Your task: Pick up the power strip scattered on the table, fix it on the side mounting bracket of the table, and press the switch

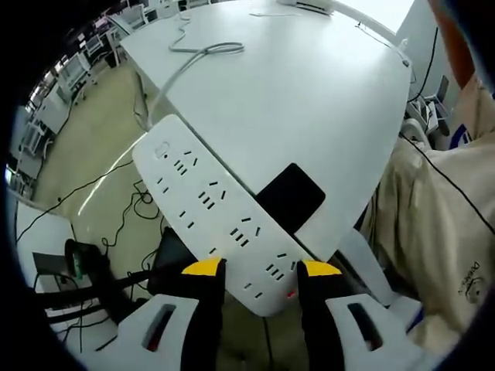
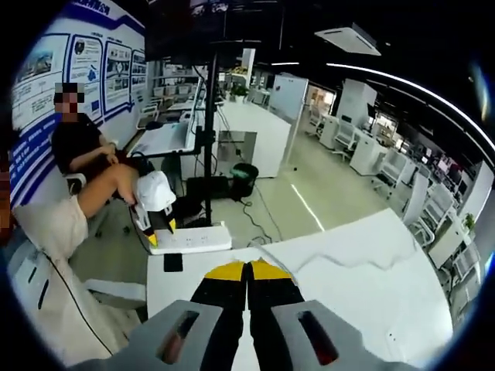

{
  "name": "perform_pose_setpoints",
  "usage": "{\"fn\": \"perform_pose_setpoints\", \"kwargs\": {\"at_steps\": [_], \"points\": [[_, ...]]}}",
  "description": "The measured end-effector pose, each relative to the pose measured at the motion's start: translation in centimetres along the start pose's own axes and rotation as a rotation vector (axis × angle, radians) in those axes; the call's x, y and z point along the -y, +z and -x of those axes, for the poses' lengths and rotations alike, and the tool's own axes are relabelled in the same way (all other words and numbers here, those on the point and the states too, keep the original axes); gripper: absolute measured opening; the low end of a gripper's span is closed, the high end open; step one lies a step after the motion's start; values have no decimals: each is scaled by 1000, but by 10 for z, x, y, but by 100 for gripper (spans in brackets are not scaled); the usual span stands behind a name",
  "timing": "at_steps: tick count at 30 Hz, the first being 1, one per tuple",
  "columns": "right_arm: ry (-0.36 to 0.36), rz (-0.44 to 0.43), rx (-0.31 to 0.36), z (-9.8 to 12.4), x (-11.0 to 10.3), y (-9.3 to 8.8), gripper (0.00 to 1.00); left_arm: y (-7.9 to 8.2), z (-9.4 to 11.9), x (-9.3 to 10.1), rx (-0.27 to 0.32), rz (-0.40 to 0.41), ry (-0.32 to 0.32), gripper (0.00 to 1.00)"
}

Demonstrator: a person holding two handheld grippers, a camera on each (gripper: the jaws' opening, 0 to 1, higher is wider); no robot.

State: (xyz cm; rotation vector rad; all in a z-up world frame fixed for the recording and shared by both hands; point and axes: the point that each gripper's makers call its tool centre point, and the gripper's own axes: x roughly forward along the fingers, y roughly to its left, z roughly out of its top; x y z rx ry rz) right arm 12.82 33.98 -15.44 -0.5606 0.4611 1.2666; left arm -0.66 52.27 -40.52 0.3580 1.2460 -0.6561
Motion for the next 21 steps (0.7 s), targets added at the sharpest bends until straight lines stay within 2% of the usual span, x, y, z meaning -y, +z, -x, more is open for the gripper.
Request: {"fn": "perform_pose_setpoints", "kwargs": {"at_steps": [6,21], "points": [[25,1,-4,-20,-1,13,0,0,0,0,-4,-2,-1,42],[79,26,-53,-65,-11,27,0,1,-1,0,4,-3,-2,42]]}}
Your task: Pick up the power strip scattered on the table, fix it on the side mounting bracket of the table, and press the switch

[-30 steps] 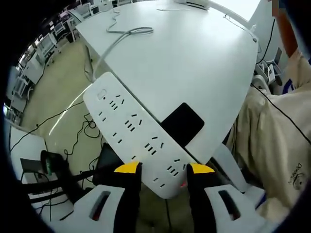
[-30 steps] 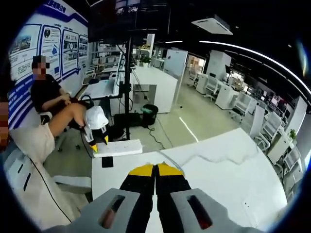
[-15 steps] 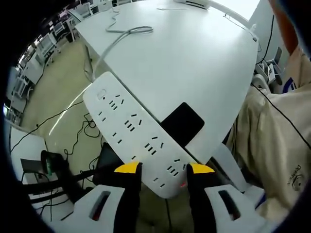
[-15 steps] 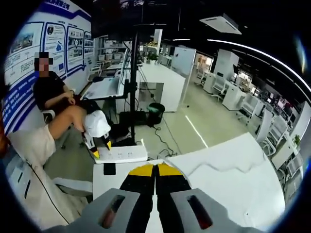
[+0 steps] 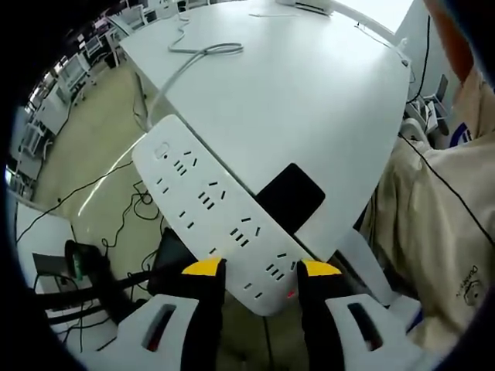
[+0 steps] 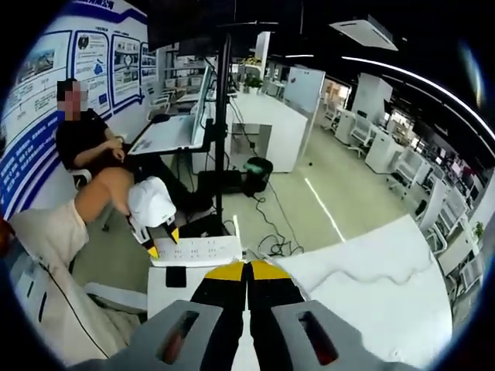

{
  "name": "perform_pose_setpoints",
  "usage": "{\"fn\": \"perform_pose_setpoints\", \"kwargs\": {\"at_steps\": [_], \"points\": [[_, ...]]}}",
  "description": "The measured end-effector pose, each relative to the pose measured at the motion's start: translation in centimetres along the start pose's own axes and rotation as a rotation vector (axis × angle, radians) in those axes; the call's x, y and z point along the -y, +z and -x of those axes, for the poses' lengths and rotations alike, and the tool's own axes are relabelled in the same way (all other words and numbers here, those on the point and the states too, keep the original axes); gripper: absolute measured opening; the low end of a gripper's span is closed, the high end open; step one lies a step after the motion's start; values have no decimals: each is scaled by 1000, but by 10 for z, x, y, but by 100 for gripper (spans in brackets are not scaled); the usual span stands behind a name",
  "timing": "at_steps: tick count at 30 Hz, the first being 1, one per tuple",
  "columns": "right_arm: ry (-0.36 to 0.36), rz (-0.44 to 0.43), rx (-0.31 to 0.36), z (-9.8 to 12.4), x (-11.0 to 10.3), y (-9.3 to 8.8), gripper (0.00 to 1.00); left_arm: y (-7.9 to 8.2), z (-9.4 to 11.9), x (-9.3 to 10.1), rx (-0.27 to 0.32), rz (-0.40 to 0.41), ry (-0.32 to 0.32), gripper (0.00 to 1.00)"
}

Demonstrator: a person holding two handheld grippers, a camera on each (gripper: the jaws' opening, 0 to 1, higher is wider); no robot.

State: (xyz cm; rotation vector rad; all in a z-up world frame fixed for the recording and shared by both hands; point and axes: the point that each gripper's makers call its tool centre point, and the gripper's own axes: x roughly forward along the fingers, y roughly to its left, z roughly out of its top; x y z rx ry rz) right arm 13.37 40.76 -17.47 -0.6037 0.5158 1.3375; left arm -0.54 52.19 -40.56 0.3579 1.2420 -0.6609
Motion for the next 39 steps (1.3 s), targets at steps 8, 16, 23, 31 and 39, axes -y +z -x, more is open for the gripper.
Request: {"fn": "perform_pose_setpoints", "kwargs": {"at_steps": [8,16,23,31,39], "points": [[37,12,-27,-30,-6,4,0,0,-1,-1,-2,-1,-1,42],[72,15,-49,-54,-10,8,0,0,-1,0,7,-3,-2,42],[97,27,-78,-74,-18,10,0,-1,0,4,8,-2,-2,41],[125,32,-123,-101,-29,1,0,-1,2,5,9,-4,-2,41],[151,30,-165,-127,-35,-8,0,0,3,3,17,-5,-3,41]]}}
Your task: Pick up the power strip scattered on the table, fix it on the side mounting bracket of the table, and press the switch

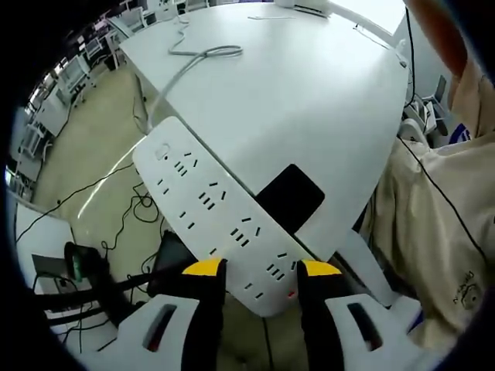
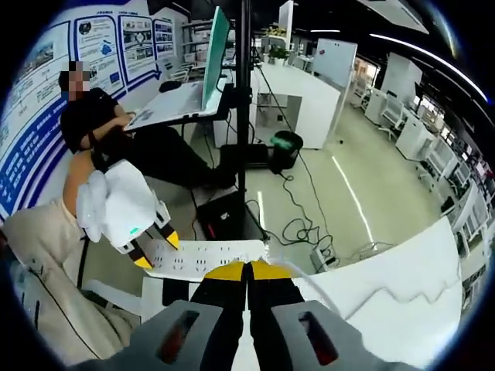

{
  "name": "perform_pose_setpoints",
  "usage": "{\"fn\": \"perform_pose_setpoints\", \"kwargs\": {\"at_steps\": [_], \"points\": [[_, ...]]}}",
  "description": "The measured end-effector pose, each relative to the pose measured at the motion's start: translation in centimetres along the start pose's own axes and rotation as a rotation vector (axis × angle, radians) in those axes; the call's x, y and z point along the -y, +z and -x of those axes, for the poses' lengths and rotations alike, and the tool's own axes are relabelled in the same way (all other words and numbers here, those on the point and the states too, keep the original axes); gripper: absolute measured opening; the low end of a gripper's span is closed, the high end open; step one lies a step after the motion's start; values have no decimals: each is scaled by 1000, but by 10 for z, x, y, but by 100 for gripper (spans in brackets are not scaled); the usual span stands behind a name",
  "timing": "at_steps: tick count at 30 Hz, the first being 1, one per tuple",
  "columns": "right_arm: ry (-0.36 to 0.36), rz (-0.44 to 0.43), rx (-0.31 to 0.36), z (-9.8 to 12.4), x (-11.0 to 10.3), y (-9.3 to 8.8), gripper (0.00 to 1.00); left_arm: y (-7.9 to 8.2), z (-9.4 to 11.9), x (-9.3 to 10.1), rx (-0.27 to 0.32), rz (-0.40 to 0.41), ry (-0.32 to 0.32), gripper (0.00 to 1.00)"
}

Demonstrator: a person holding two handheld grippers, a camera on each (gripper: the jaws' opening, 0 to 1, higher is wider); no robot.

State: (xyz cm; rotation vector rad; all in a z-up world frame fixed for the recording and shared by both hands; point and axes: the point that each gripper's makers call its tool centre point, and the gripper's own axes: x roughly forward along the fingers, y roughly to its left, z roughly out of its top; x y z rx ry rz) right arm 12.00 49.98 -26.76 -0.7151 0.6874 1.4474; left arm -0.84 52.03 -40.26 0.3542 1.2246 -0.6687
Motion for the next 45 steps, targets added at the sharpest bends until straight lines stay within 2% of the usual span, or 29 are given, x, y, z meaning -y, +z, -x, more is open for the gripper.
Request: {"fn": "perform_pose_setpoints", "kwargs": {"at_steps": [19,27,45], "points": [[44,0,-68,-45,2,-14,0,1,-3,5,1,-2,1,41],[63,-19,-118,-64,4,-25,0,0,-4,6,0,-2,2,41],[108,-15,-192,-100,-7,-42,0,-1,-2,3,5,-5,0,41]]}}
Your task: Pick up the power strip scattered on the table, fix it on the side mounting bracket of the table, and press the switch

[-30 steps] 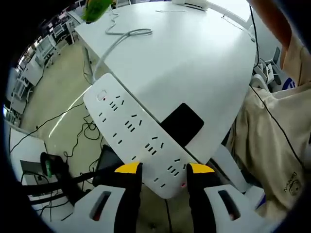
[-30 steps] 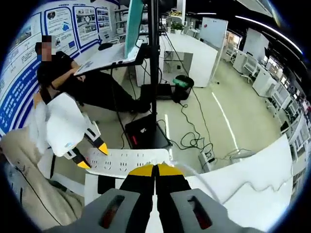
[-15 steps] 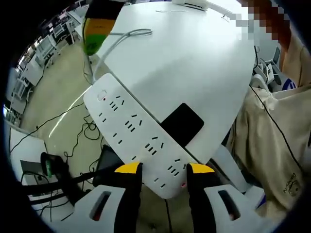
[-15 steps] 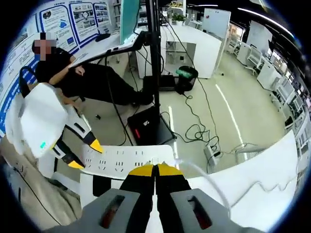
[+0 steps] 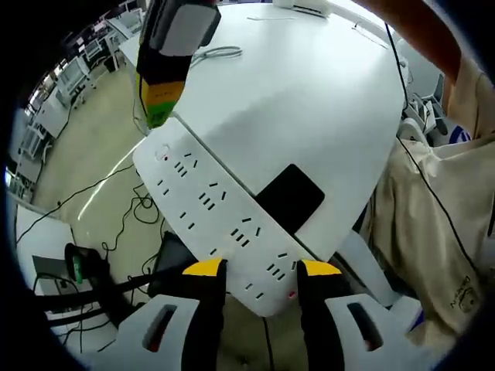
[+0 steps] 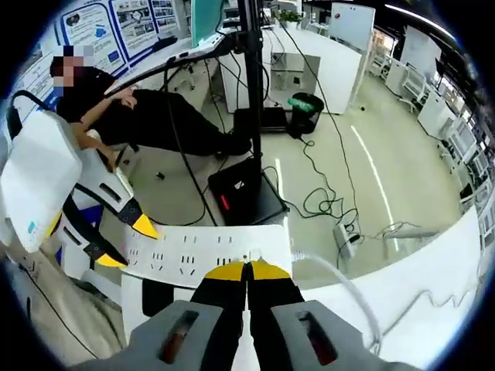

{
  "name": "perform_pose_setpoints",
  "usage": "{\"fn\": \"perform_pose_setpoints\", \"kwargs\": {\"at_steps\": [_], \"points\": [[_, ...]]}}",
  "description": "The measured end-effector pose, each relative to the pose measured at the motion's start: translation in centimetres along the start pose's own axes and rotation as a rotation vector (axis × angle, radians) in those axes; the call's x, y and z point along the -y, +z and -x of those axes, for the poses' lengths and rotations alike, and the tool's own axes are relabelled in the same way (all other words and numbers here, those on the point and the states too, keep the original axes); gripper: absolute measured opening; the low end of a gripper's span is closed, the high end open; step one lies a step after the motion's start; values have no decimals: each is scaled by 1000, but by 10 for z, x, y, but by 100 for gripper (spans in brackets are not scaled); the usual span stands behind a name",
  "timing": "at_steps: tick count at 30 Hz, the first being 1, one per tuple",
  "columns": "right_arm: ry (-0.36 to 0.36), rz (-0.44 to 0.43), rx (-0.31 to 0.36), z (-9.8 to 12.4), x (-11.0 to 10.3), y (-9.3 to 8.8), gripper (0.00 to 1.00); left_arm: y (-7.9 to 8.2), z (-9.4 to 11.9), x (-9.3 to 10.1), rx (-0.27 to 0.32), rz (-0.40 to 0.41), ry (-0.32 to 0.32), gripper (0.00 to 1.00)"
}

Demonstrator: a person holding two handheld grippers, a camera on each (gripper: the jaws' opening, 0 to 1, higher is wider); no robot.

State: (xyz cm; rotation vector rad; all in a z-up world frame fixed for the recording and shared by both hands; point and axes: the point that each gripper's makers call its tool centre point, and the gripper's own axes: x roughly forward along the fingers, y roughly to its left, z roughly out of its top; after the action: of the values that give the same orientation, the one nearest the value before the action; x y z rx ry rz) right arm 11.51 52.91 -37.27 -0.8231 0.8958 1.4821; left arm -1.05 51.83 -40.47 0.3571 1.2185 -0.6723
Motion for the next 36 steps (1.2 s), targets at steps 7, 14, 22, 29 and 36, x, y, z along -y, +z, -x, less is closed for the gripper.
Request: {"fn": "perform_pose_setpoints", "kwargs": {"at_steps": [7,14,22,29,36], "points": [[4,2,-18,-13,1,-1,0,0,0,-1,-2,-2,0,41],[17,-12,-33,-25,5,-5,0,0,0,-1,-3,-1,0,41],[22,-20,-45,-33,10,-5,0,0,0,-1,-5,-4,0,41],[28,-29,-46,-38,16,-2,0,0,-1,-1,-4,-4,-1,41],[20,-14,-54,-39,15,-2,0,0,-1,-1,1,-2,0,41]]}}
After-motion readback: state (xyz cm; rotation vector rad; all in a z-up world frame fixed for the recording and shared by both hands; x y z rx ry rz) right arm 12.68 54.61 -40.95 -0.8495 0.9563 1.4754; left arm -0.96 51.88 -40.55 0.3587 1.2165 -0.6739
